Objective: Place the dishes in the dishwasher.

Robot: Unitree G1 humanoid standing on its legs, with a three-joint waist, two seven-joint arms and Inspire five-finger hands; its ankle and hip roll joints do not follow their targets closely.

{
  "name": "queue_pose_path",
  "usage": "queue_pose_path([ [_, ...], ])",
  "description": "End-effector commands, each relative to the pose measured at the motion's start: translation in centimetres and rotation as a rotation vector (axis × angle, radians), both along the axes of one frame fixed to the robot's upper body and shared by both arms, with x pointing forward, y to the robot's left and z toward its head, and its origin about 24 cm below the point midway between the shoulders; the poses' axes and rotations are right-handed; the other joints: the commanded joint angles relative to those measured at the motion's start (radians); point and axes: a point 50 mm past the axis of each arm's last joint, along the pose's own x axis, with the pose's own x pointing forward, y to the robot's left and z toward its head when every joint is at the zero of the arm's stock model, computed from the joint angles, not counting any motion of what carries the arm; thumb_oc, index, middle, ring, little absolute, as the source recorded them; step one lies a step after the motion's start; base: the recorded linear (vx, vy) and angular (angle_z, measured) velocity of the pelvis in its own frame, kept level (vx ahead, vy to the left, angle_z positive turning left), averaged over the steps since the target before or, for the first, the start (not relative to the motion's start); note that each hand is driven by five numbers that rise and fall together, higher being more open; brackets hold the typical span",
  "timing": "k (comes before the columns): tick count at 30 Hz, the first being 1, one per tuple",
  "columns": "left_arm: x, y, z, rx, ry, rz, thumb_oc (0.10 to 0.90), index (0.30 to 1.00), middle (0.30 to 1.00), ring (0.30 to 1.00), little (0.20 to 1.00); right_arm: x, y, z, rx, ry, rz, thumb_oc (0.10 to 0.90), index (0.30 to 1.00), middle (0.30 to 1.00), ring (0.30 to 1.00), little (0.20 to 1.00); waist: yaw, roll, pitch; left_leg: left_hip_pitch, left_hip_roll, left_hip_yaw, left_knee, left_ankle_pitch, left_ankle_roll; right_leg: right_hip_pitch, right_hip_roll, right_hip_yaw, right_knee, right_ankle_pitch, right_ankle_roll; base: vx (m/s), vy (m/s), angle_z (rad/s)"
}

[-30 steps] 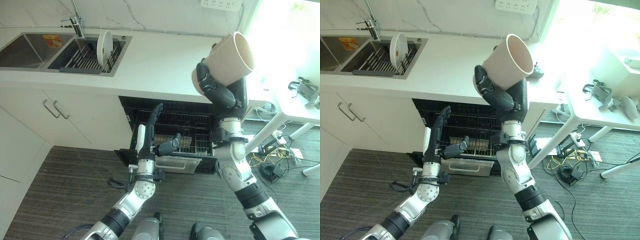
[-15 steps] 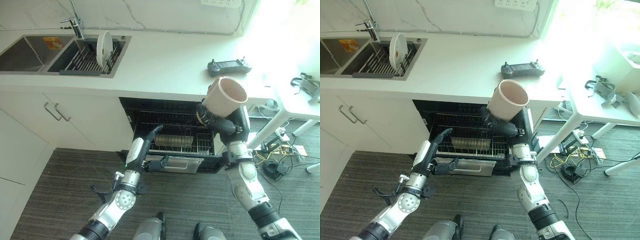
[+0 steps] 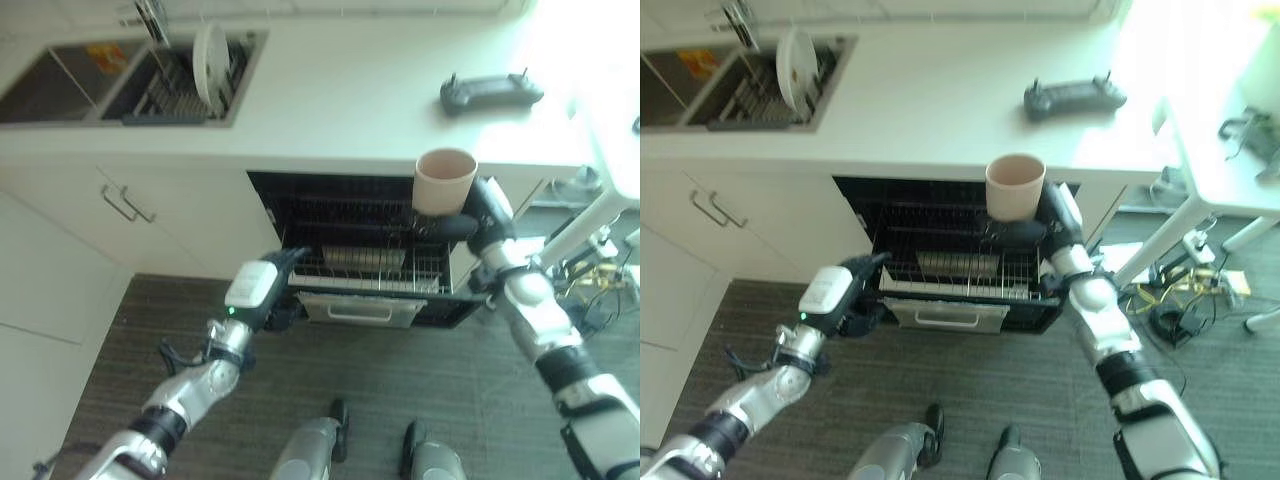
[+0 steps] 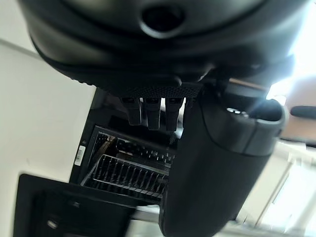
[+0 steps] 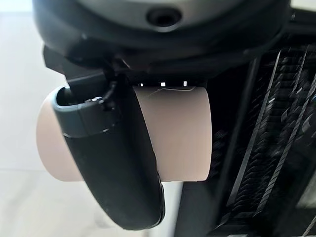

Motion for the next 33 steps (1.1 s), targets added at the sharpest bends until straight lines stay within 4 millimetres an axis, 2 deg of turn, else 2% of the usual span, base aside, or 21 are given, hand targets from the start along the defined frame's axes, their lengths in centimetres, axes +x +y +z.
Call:
queue_pose_path([
  [1,-0.8,-0.4,1.0,-0.053,-0.123,-0.013,0.8,0.9,0.9,0.9,0.9,-0.8,2.1,1.2,0.007,-0.101,0.116,0.4,0.3,0.3,0.3,0.3,0.024,-0.03,-0.104,0.109,0.085,0.014,-0.014,-0.146,-0.076,0.018,-0.014,0.035,0.022,-0.098,0.026,-0.06,0.052,0.04],
  [4,0.2,0.0,2.6,-0.038,-0.153,0.001,0.8,0.9,0.9,0.9,0.9,0.1,1.9,2.8,-0.037,-0.106,0.091,0.4,0.3,0.3,0.3,0.3,0.028,-0.022,-0.062,0.074,0.079,0.009,-0.014,-0.131,-0.073,-0.014,-0.016,0.039,0.022,-0.083,0.025,-0.06,0.028,0.03],
  [6,0.8,-0.5,3.6,-0.014,-0.145,-0.024,0.8,0.9,0.9,0.9,0.9,0.6,1.8,4.1,-0.061,-0.113,0.057,0.4,0.3,0.3,0.3,0.3,0.033,-0.015,-0.031,0.048,0.073,0.004,-0.014,-0.12,-0.072,-0.036,-0.018,0.04,0.022,-0.071,0.024,-0.06,0.026,0.05],
  [12,1.4,-1.8,5.0,0.018,-0.005,-0.12,0.8,0.9,0.9,0.9,0.9,1.1,1.1,5.8,-0.105,-0.109,0.014,0.4,0.3,0.3,0.3,0.3,0.035,0.0,0.019,0.013,0.065,0.006,-0.014,-0.099,-0.066,-0.074,-0.023,0.041,0.022,-0.042,0.025,-0.01,0.01,0.01],
  [18,1.5,-2.5,6.1,0.032,0.09,-0.173,0.8,0.9,0.9,0.9,0.9,1.5,1.7,5.4,-0.141,-0.06,0.026,0.4,0.3,0.3,0.3,0.3,0.038,0.018,0.045,-0.001,0.064,0.014,-0.014,-0.088,-0.064,-0.088,-0.032,0.03,0.022,-0.026,0.026,-0.03,0.045,-0.01],
  [23,1.4,-3.4,7.9,0.067,0.111,-0.231,0.8,0.9,0.9,0.9,0.9,2.2,0.4,3.6,-0.04,0.127,0.007,0.4,0.3,0.3,0.3,0.3,0.041,0.042,0.056,-0.018,0.067,0.029,-0.014,-0.08,-0.068,-0.1,-0.044,0.01,0.022,-0.02,0.027,-0.03,0.039,0.01],
  [30,1.4,-4.0,9.6,0.087,0.097,-0.263,0.8,0.9,0.9,0.9,0.9,2.6,-0.6,2.9,0.074,0.2,-0.042,0.4,0.3,0.3,0.3,0.3,0.046,0.066,0.056,-0.044,0.072,0.044,-0.014,-0.072,-0.072,-0.12,-0.058,-0.01,0.022,-0.014,0.029,-0.03,0.025,0.06],
  [33,1.3,-4.4,9.9,0.083,0.085,-0.276,0.8,0.9,0.9,0.9,0.9,2.8,-0.8,2.4,0.139,0.219,-0.079,0.4,0.3,0.3,0.3,0.3,0.048,0.09,0.056,-0.055,0.069,0.051,-0.014,-0.071,-0.072,-0.131,-0.068,-0.014,0.022,-0.011,0.032,-0.04,0.07,0.08],
])
